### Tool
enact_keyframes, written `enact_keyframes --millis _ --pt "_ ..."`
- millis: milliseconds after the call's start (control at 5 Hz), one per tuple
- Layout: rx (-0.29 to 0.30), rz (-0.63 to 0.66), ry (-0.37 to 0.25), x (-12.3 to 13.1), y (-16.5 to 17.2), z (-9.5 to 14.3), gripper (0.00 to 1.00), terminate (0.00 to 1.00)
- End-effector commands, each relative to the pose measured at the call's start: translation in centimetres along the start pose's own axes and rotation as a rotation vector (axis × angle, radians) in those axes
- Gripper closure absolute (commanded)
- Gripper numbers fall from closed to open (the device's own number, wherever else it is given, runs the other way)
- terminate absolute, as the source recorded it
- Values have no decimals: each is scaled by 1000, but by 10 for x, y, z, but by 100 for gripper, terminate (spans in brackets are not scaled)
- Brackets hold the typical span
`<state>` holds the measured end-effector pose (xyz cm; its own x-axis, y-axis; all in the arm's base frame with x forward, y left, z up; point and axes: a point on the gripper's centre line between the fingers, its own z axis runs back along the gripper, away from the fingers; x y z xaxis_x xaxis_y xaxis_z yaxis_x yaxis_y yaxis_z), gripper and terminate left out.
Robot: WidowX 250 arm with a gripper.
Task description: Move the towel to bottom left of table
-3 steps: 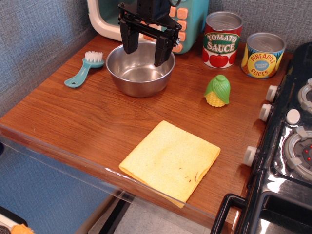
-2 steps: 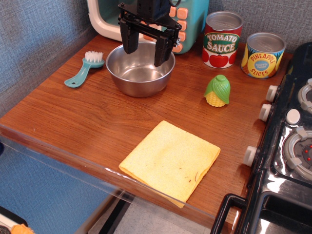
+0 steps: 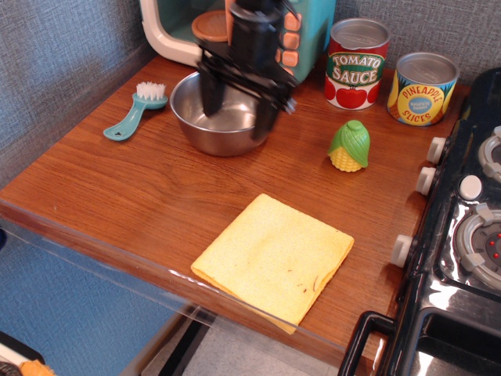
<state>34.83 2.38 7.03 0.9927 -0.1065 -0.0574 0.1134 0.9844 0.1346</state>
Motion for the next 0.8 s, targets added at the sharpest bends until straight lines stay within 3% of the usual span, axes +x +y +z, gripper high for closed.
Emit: enact_keyframes --millis 0,200,600 --pt "18 -76 -165 -42 -43 41 0 0" --pt "-83 -70 -182 -63 -60 23 0 0" --pt "-133 -171 -177 -78 -82 -26 0 0"
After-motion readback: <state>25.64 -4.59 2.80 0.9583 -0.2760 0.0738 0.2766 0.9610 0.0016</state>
